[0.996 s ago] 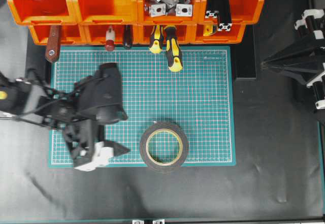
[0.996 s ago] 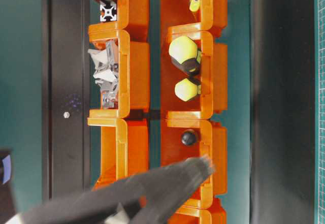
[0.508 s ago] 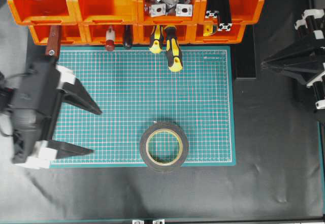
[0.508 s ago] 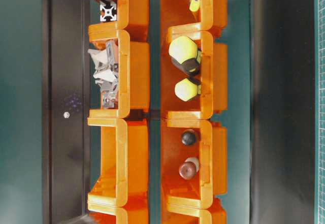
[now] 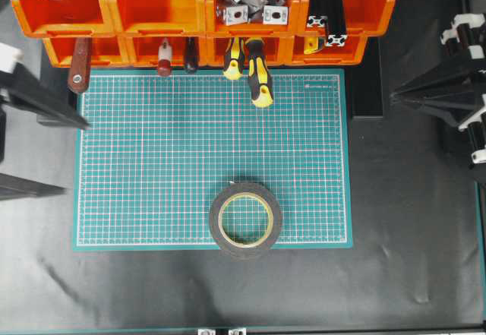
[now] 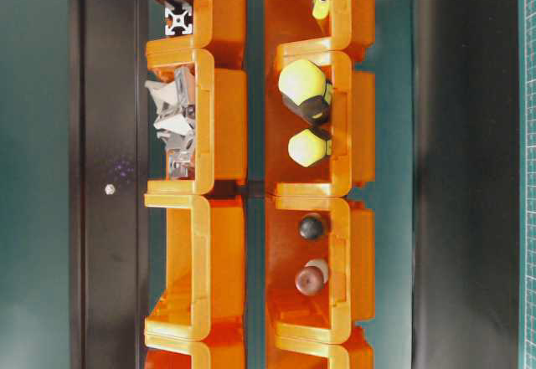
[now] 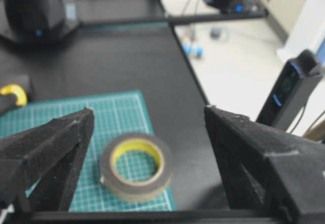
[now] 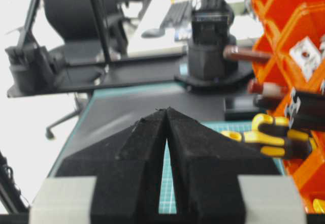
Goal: Pick foam from container rack with left arm.
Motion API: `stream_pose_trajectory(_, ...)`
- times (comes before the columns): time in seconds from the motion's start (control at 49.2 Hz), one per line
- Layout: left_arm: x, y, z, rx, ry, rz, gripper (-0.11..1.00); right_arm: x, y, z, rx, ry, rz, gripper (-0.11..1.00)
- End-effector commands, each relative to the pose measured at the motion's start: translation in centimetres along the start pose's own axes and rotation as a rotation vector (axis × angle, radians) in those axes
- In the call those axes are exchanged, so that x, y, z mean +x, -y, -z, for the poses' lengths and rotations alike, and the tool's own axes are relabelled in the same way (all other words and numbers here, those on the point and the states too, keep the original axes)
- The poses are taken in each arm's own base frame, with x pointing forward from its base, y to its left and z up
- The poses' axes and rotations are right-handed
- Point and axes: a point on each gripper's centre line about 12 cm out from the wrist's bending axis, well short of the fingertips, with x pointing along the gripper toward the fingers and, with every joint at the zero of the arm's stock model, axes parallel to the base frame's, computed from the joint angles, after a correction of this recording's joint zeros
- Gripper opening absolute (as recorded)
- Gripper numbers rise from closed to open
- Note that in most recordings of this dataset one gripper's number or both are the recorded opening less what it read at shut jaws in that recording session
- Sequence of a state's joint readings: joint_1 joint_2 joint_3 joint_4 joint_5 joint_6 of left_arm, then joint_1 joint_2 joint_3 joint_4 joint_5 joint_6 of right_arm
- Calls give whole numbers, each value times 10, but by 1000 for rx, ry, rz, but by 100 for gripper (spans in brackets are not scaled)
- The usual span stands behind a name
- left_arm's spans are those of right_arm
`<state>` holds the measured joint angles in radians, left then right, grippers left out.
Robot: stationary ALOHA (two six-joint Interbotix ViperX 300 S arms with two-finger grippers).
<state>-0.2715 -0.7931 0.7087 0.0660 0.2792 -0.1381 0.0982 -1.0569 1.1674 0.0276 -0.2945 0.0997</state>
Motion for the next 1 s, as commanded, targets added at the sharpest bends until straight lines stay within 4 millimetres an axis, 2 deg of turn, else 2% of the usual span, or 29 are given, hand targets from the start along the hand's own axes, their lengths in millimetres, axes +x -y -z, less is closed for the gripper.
stream_pose_trajectory(0.0,-16,-4,-8,6,67,-11,84,1,-2,-11,2,21,-4,-1)
stream_pose_trajectory(0.163,-38,-9,-3,3,113,-34,84,-2,-2,-12,2,18,-4,-1)
stream_pose_trajectory(0.325,-48,-12,6,2,147,-45,84,-4,-2,-12,2,7,-4,-1)
stream_pose_trajectory(0.549,-48,-14,15,2,148,-49,84,-4,-2,-8,2,-20,-1,-1)
stream_pose_trajectory(0.975,-48,-14,18,0,140,-50,84,-4,-2,-8,2,-22,-1,-1)
